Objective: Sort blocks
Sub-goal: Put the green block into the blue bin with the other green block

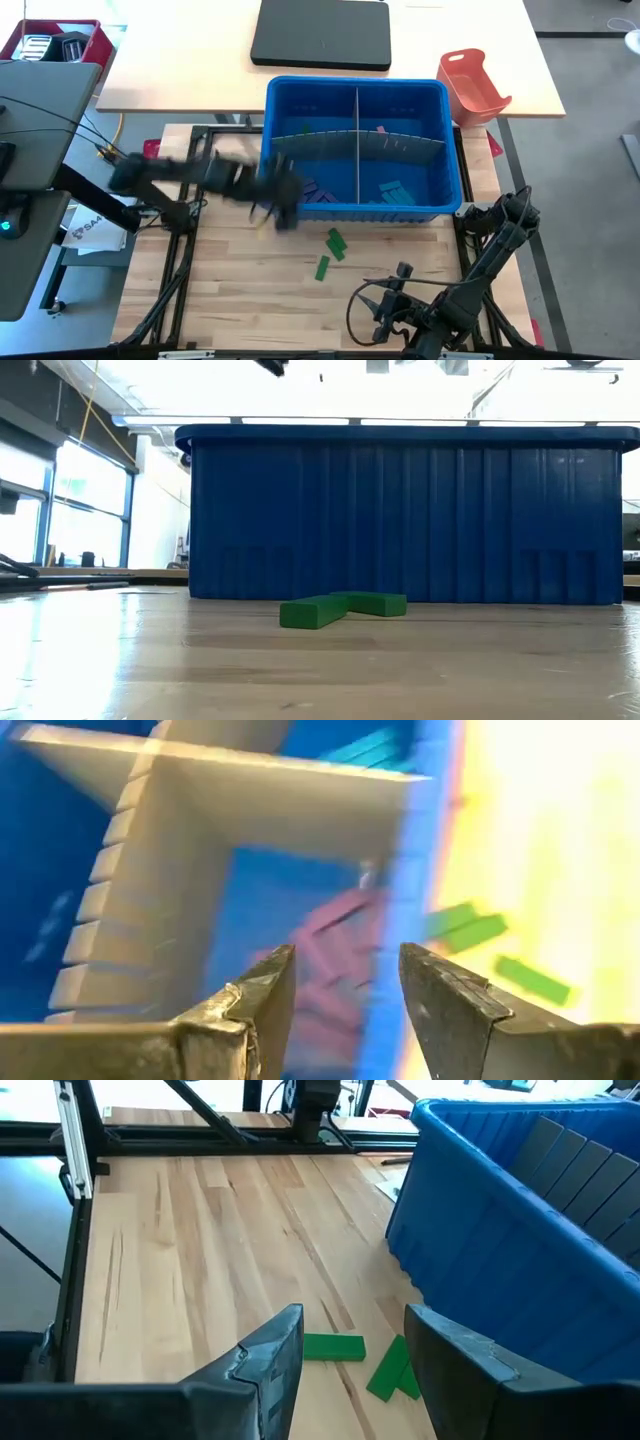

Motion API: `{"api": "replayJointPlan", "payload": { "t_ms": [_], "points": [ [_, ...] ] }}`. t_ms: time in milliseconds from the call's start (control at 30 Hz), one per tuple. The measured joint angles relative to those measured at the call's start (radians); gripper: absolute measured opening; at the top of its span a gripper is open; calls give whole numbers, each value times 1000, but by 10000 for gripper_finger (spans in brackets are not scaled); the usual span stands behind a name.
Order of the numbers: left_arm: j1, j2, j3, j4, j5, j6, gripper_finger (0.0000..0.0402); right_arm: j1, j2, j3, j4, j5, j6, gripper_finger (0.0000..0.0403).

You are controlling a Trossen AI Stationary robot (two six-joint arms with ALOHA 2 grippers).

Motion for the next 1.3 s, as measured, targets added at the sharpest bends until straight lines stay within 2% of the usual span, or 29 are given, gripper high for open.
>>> {"api": "replayJointPlan", "payload": {
  "t_ms": [167,233,333,433,600,800,900,1000,1167,1300],
  "points": [
    [-305,-120,-336,310,-257,-144,172,0,32,0,-1,-5,-3,171],
    [-398,-141,-435,413,-302,-201,172,-1,45,0,-1,-19,10,171],
    [-499,-140,-557,550,-307,-260,172,-24,70,0,4,-128,20,171],
    [-551,-127,-652,687,-335,-296,172,-69,101,0,-19,-228,20,171],
    [-548,-119,-728,750,-360,-330,172,-170,139,-40,-23,-359,-30,171],
    [-532,-119,-741,752,-364,-381,172,-299,139,-255,275,-476,-95,171],
    [-546,-119,-741,752,-367,-408,172,-333,139,-349,497,-445,-117,171],
    [-569,-111,-741,753,-386,-453,172,-338,139,-405,644,-325,-90,171],
    [-623,-61,-742,775,-420,-545,172,-330,142,-448,702,-198,12,171],
    [-663,0,-742,852,-420,-590,172,-330,171,-460,702,-195,71,171]
  ]
}}
